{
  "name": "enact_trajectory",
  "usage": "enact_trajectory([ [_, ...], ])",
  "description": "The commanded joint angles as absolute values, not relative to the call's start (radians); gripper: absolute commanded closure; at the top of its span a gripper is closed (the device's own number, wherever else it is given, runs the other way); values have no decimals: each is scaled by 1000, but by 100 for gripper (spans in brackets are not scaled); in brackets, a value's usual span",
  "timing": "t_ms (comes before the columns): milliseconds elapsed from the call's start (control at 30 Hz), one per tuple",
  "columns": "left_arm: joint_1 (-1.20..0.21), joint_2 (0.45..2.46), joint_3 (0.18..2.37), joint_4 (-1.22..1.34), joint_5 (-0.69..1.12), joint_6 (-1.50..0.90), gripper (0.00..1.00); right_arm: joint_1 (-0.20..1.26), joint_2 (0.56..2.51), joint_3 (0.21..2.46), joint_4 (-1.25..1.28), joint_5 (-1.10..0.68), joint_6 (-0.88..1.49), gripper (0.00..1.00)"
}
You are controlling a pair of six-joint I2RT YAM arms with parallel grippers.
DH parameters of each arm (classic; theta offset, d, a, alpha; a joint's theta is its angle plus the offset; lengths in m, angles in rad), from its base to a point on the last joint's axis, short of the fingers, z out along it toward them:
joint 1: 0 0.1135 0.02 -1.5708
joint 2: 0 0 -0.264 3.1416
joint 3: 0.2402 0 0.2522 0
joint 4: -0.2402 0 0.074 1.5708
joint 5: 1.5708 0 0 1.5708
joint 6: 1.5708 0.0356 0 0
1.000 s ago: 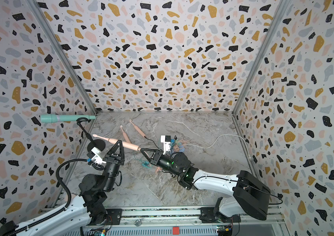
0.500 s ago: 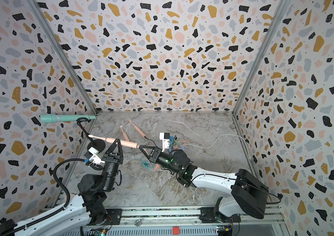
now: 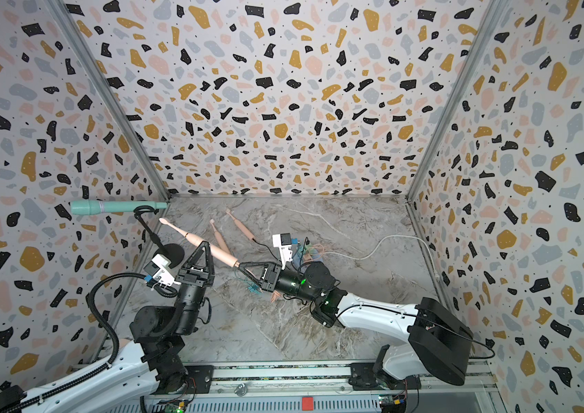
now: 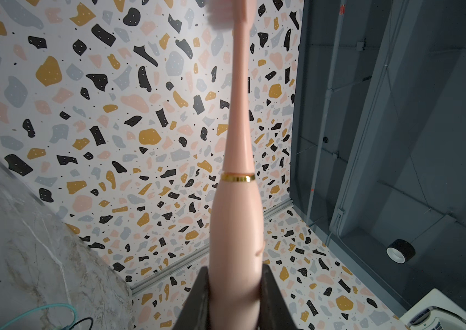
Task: Charge the electric toothbrush
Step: Insert the charging cable into the electric toothbrush.
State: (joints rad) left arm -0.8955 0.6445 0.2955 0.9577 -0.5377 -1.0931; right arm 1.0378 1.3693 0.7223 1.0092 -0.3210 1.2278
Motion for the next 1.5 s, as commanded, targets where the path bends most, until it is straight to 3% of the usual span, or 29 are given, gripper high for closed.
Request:
enact_trajectory([
  [0,-1002,706,299,908,-95,-1146,100,1057,1408,744,932,-301,1228,100],
  [267,-1005,649,254,871,-204,-1180,100,1057,1383,668,985,-203,1330,100],
  [700,-1005,491,258,581,-438,-1216,100,1074,1306,629,914,-119,1328,100],
  [733,-1005,484,262,564,-451,-1215,97,1075,1306,626,912,-122,1327,100],
  [833,-1003,455,279,506,-498,-1195,63,1078,1308,618,909,-132,1327,100],
  [967,-1003,411,320,419,-550,-1148,39,1081,1308,611,910,-137,1320,100],
  [1233,-1003,375,456,185,-596,-1027,23,1077,1347,628,904,-137,1302,100],
  [1467,-1003,314,586,-80,-685,-862,23,1079,1465,686,931,-178,1323,100],
])
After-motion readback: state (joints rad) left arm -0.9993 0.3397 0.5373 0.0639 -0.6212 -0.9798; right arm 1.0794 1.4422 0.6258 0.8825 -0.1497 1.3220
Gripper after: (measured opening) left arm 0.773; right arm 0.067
